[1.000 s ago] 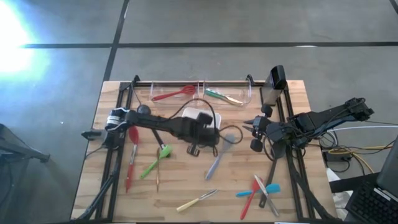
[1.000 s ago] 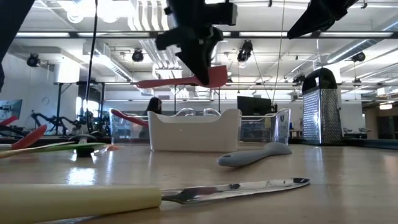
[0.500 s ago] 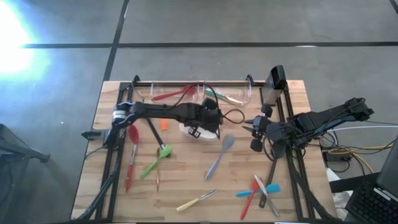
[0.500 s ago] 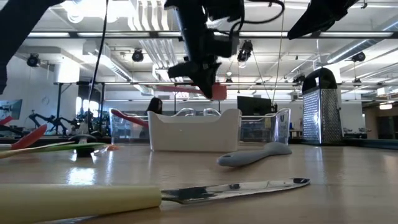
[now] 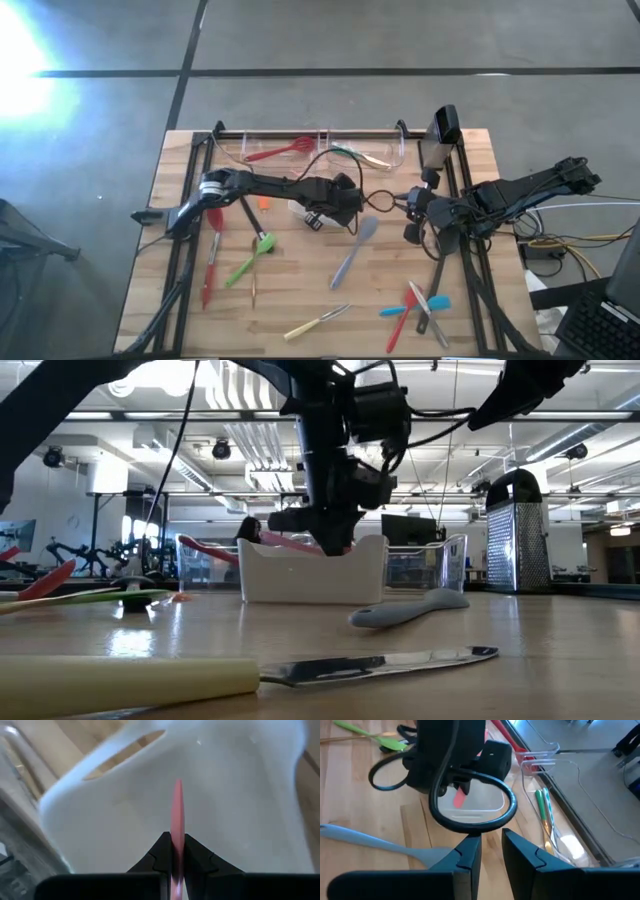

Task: Pick & Place Kitchen Items
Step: Put the pink spatula into the white bin, then put the gray serving spoon into the left transparent bin

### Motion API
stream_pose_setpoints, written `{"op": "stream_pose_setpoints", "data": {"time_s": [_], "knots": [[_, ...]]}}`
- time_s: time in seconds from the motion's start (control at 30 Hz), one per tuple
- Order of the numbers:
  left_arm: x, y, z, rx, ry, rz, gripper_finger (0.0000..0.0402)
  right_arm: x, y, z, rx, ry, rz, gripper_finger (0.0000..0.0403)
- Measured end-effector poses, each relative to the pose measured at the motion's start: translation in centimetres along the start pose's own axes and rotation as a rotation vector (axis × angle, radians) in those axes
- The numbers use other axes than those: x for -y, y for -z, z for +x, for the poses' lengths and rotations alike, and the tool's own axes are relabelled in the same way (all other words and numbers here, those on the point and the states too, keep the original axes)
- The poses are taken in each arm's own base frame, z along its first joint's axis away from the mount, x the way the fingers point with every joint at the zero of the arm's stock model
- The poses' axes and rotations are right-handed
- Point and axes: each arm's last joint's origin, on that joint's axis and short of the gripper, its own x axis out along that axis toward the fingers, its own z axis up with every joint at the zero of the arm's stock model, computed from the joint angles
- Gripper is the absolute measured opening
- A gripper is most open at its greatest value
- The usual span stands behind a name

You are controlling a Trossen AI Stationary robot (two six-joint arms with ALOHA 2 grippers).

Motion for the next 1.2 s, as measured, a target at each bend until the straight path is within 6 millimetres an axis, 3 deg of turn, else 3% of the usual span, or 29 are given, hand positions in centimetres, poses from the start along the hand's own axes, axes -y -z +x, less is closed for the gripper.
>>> {"op": "stream_pose_setpoints", "data": {"time_s": [0.1,0.33,0.47,0.57,0.73,0.83,0.93,1.1,1.2], "knots": [[-0.1,-0.1,0.2,-0.012,-0.024,-0.013,0.0044,0.0,0.1,0.0,-0.011,0.004,0.015,0.0079],[-0.7,-0.1,-0.8,-0.001,-0.083,-0.065,0.0152,0.0,0.1,0.0,-0.010,0.004,0.024,0.0091],[-0.8,0.3,-2.3,-0.028,-0.109,-0.104,0.0191,0.0,0.0,0.0,0.000,0.001,0.032,0.0094],[-1.0,1.4,-4.7,-0.018,-0.093,-0.206,0.0206,-0.1,-0.3,0.0,0.022,-0.007,0.055,0.0095],[-1.1,3.8,-9.7,0.213,0.143,-0.474,0.0208,-0.3,-0.4,0.3,0.031,-0.011,0.063,0.0095],[-0.4,4.2,-11.1,0.327,0.274,-0.515,0.0204,-0.4,-0.5,0.3,0.035,-0.013,0.061,0.0091],[1.4,3.6,-10.7,0.319,0.318,-0.433,0.0193,-0.5,-0.6,0.4,0.047,-0.016,0.069,0.0084],[4.2,1.6,-8.4,0.358,0.304,-0.311,0.0154,-0.5,-0.6,0.4,0.044,-0.015,0.062,0.0073],[4.7,0.6,-7.2,0.411,0.239,-0.276,0.0119,-0.5,-0.6,0.4,0.045,-0.015,0.062,0.0068]]}}
